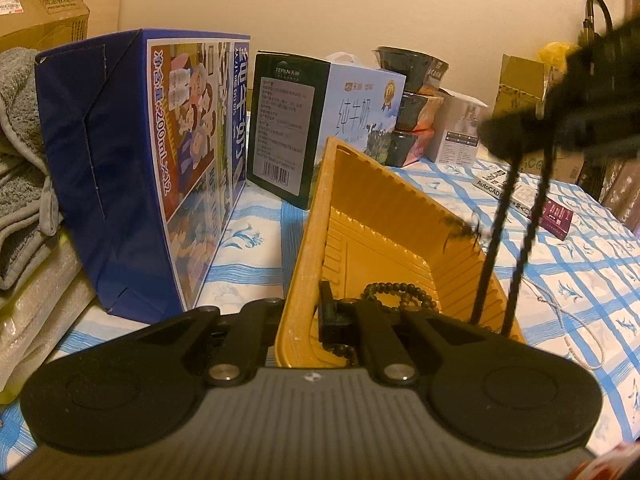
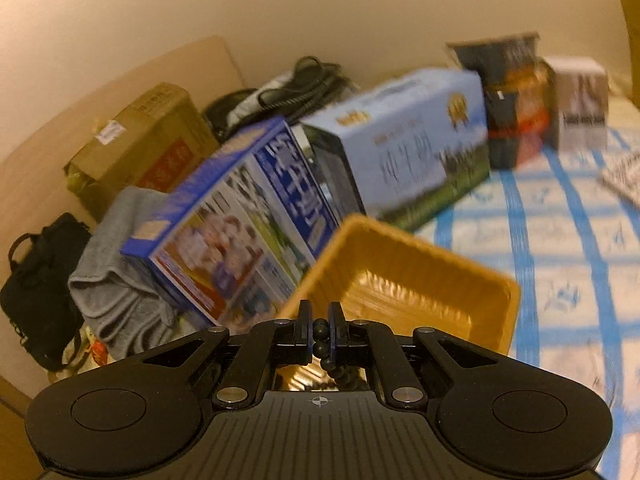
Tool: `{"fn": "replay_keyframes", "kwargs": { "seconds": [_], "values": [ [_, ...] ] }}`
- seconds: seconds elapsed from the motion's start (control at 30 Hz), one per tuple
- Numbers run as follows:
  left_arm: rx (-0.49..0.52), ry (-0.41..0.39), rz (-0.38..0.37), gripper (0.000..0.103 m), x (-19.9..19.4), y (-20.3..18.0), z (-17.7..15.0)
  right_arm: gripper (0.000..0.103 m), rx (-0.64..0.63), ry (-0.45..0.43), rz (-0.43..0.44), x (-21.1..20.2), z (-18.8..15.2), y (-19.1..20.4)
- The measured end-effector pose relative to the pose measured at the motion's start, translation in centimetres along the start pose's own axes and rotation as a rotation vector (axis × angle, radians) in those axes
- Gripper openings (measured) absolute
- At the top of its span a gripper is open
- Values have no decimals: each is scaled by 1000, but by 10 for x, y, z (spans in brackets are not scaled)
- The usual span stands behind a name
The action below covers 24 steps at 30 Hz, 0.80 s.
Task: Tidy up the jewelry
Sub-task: 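Carry the dark green strand over the orange tray and open the right tool, then move the open right tool over the white pearl strand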
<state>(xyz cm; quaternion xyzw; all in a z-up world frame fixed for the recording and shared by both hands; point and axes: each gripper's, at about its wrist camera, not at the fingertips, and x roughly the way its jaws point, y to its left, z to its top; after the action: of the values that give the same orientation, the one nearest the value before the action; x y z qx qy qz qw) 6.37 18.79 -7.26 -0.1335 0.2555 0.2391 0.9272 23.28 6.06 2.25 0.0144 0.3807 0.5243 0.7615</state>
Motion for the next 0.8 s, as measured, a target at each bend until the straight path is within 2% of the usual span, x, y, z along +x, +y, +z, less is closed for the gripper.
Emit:
{"fn": "replay_keyframes", "kwargs": {
  "seconds": [0.1,0.27,0.37,0.43,0.5,0.53,0.8],
  "values": [
    [1,1,0,6,0,0,0,7,12,-8,-3,4,-6,-5],
    [1,1,1,6,0,0,0,7,9,-69,21,-1,-2,-6],
    [2,1,0,6,0,0,0,8,21,-47,28,-1,-4,-11],
    [2,0,0,6,0,0,0,19,28,-31,11,-1,-9,-14],
    [0,1,0,6,0,0,0,52,40,-28,-8,-4,-17,-19],
    [-1,2,0,6,0,0,0,55,51,-33,-13,-6,-21,-22],
    [1,2,0,6,0,0,0,58,108,7,-112,-28,-66,-45]
  ]
}}
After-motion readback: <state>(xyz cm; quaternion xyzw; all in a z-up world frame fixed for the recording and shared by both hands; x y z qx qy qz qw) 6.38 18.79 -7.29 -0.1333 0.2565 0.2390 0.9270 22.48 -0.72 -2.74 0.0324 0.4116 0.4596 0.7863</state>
